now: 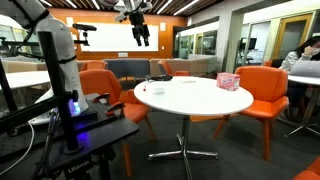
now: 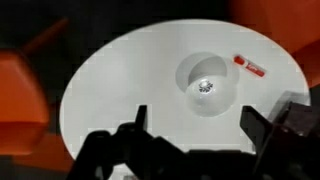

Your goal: Put the marker in the bowl

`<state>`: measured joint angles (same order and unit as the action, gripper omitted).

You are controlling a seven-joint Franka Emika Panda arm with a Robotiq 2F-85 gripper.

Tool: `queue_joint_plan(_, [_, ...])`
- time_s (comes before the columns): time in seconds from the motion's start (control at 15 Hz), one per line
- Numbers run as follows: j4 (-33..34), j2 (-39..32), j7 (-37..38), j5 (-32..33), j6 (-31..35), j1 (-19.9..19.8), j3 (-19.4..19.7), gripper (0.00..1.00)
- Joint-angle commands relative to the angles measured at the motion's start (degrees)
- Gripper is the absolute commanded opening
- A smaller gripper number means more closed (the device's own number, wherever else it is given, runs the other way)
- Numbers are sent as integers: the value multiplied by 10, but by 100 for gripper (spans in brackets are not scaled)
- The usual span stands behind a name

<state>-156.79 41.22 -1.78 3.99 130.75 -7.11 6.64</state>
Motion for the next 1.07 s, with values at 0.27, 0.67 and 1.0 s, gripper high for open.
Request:
queue_joint_plan(0.27, [15,-20,-38,4,-9,14,2,100])
queue_joint_plan(0.67, [83,-158,-144,5,-5,92,-11,100])
queue_joint_plan(1.0, [141,-321,-181,41,36,129,-61,100])
